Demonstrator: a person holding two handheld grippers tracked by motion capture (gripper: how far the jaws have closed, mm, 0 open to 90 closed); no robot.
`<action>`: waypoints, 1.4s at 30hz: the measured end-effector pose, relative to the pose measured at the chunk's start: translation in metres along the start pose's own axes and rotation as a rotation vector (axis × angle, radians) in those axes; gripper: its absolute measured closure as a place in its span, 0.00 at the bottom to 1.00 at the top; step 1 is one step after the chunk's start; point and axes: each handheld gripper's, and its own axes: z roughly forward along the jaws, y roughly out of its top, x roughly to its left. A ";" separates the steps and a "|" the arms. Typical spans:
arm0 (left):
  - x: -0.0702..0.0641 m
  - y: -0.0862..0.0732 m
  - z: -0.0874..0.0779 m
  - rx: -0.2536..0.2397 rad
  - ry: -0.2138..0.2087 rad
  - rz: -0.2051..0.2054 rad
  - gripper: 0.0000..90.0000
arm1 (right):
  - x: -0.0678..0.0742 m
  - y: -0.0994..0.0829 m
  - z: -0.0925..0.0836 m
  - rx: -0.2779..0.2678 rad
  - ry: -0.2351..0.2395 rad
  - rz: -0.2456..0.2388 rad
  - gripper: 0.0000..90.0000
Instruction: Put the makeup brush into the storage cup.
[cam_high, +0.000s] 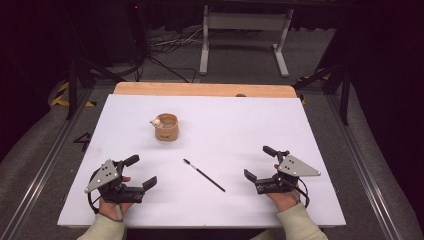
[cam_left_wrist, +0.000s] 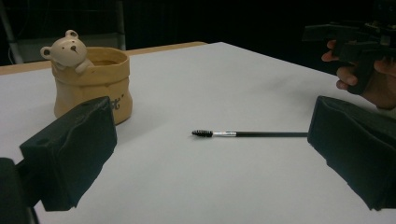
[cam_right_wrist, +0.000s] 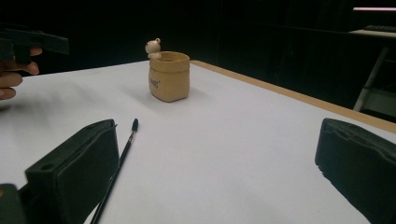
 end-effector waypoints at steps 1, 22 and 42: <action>0.000 0.000 0.000 0.000 0.000 0.000 0.02 | 0.000 0.000 0.000 0.000 0.000 0.000 0.00; -0.001 -0.002 0.006 0.017 -0.005 -0.011 0.02 | 0.016 0.025 0.033 0.028 0.075 -0.016 0.02; 0.000 -0.002 0.007 0.022 -0.026 -0.019 0.02 | 0.027 0.052 0.082 0.150 0.215 -0.007 0.09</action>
